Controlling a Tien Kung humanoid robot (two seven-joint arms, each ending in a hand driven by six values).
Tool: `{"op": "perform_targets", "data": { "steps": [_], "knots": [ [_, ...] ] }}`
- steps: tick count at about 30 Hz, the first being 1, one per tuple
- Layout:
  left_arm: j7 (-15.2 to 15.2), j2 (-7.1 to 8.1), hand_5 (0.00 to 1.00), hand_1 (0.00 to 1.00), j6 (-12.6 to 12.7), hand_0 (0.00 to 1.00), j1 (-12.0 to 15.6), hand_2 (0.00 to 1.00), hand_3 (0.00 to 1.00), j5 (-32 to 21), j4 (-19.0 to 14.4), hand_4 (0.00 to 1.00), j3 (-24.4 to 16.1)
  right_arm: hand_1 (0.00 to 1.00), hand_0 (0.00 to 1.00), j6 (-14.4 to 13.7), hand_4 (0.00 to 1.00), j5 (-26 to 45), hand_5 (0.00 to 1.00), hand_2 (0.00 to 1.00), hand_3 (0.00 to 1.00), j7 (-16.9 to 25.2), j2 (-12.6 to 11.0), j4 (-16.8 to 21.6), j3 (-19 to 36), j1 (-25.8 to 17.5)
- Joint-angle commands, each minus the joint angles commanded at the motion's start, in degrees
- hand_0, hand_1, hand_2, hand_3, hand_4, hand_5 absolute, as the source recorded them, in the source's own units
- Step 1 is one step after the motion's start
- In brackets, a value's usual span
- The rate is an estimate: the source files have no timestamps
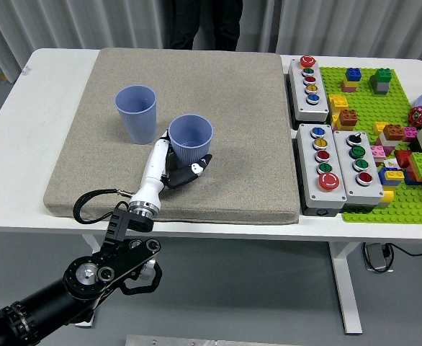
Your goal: Pick cup pour cup place
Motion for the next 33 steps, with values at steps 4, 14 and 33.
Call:
{"op": "perform_targets", "data": {
  "steps": [4, 14, 33],
  "knots": [
    [-0.5, 0.0, 0.277, 0.546, 0.0, 0.572, 0.1, 0.634, 0.664, -0.8, 0.1, 0.818, 0.2, 0.616, 0.674, 0.1, 0.002, -0.2, 0.24, 0.569, 0.576, 0.0, 0.0, 0.0, 0.0, -0.1],
    [-2.3, 0.0, 0.29, 0.473, 0.0, 0.52, 0.6, 0.552, 0.522, -2.5, -0.2, 0.804, 0.5, 0.615, 0.674, 0.3, 0.002, -0.9, 0.242, 0.569, 0.576, -0.3, 0.0, 0.0, 0.3, -0.4],
    [0.8, 6.73, 0.279, 0.463, 0.0, 0.503, 5.1, 0.532, 0.51, 8.3, -12.6, 0.789, -11.6, 0.616, 0.675, 0.4, 0.002, -0.5, 0.24, 0.569, 0.576, 0.1, -0.1, 0.0, 0.7, -0.8]
  ]
}}
